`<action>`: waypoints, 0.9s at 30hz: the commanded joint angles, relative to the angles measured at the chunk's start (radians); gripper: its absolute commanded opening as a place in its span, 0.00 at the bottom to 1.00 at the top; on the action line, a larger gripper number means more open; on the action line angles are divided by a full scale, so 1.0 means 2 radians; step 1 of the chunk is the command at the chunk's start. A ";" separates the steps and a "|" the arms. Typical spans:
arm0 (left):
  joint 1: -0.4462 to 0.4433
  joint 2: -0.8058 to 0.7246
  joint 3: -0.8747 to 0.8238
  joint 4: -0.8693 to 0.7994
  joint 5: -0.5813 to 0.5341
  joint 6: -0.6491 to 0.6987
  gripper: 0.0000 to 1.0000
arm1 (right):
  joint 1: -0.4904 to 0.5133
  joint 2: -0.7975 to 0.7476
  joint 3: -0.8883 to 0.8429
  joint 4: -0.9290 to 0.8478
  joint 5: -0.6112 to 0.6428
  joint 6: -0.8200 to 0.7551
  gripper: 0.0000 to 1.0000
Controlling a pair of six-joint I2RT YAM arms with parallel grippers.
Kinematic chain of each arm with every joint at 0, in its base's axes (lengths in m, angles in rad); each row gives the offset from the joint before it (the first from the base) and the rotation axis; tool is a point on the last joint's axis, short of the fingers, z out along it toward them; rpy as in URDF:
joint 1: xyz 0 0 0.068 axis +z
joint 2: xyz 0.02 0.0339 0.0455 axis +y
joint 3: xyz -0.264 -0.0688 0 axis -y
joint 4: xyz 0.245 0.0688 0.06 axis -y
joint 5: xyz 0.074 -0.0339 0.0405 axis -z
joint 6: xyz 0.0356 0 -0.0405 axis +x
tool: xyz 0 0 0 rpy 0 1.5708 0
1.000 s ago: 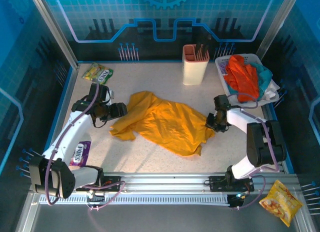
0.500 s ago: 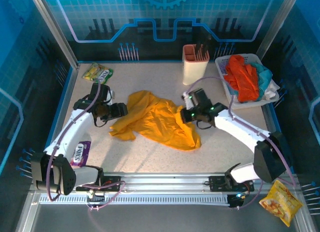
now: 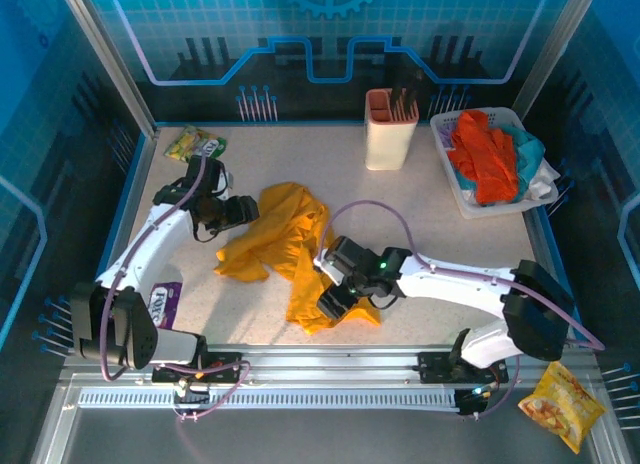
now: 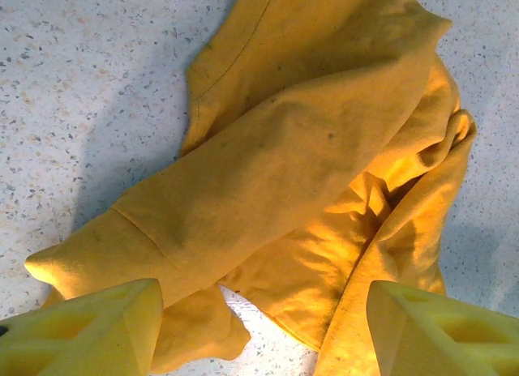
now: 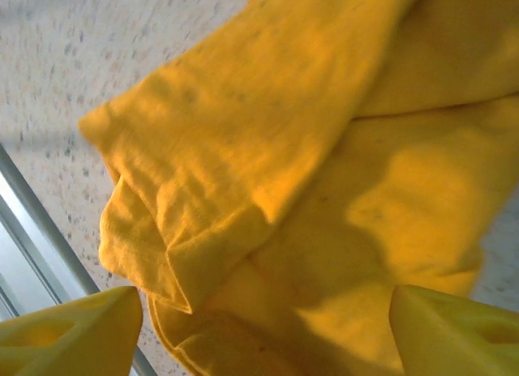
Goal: Fold and stack the t-shirts
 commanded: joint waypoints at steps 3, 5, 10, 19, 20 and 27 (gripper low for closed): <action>0.004 0.002 0.008 0.006 0.018 -0.010 0.68 | -0.065 -0.029 0.001 0.008 0.009 0.047 0.77; 0.004 0.001 0.003 0.008 0.018 -0.010 0.68 | -0.080 -0.022 0.005 0.009 -0.009 0.057 0.67; 0.004 0.002 0.000 0.008 0.013 -0.007 0.68 | -0.077 0.006 -0.005 0.046 -0.093 0.071 0.49; 0.004 0.013 -0.001 0.015 0.016 -0.007 0.68 | -0.012 0.078 -0.029 0.082 -0.097 0.087 0.39; 0.004 0.015 -0.002 0.018 0.015 -0.007 0.68 | -0.011 0.082 -0.033 0.088 -0.099 0.092 0.38; -0.013 0.052 0.022 0.051 0.011 -0.025 0.67 | -0.002 0.093 -0.045 0.142 -0.119 0.122 0.38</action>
